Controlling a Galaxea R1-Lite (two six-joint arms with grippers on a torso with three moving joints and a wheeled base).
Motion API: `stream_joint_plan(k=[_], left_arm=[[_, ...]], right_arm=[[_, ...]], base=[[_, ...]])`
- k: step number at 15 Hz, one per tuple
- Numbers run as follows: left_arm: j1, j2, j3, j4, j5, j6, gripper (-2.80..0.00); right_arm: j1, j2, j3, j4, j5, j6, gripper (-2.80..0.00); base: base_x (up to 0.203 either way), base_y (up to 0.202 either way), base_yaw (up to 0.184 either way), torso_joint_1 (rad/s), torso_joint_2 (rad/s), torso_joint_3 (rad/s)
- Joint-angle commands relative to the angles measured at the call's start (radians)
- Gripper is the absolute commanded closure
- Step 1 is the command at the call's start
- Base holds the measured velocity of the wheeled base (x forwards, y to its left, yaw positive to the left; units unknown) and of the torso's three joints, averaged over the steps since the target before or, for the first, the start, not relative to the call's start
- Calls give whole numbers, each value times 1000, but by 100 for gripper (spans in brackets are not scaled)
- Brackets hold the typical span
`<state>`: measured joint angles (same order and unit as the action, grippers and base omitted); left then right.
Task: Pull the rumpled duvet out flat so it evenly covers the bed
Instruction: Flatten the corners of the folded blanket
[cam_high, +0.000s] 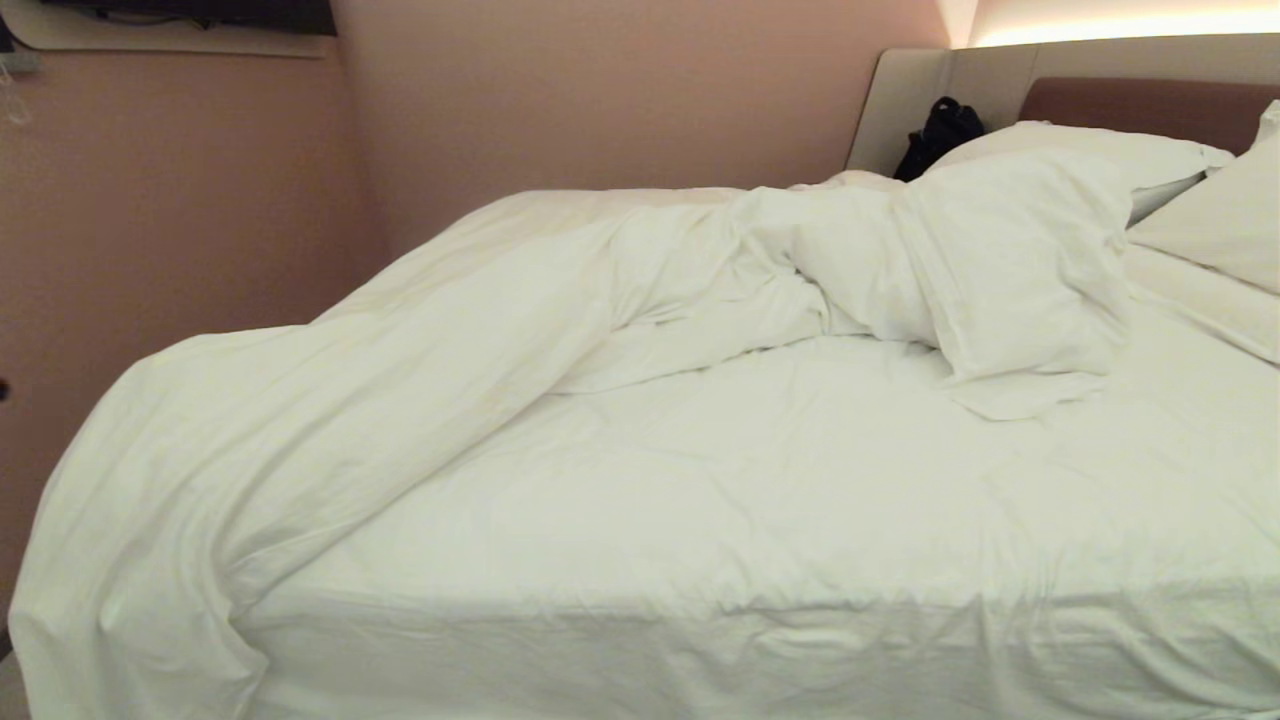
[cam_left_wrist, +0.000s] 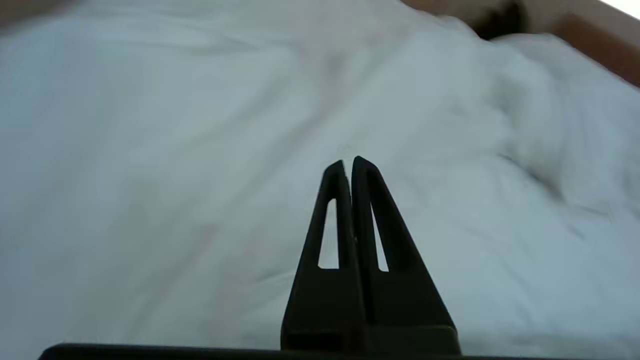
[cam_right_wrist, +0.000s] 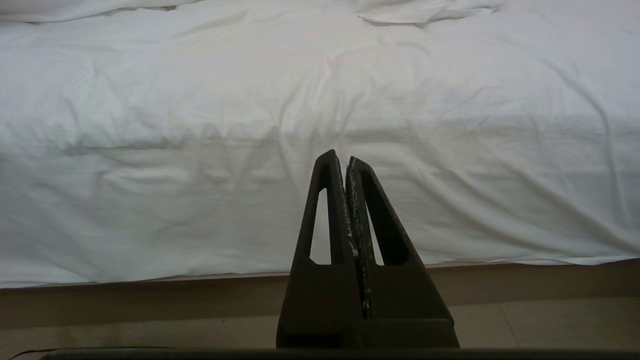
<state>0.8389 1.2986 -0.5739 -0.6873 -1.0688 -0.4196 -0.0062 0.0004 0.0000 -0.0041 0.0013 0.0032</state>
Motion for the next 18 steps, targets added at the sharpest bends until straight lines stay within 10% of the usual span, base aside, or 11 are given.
stream_joint_plan(k=[1,4,11,18], left_arm=[[-255,-2,-51,16,56,-13,0],[-524,132,-185,43,324,-22,0],[-1032,502,-554,181,1255,21,0],[-1155,699,-821,368,1382,70,0]], right_arm=[[0,0,0,0,0,0,0],[0,0,0,0,0,0,0],[0,0,0,0,0,0,0],[0,0,0,0,0,0,0]], base=[[0,0,0,0,0,0],[0,0,0,0,0,0],[0,0,0,0,0,0],[0,0,0,0,0,0]])
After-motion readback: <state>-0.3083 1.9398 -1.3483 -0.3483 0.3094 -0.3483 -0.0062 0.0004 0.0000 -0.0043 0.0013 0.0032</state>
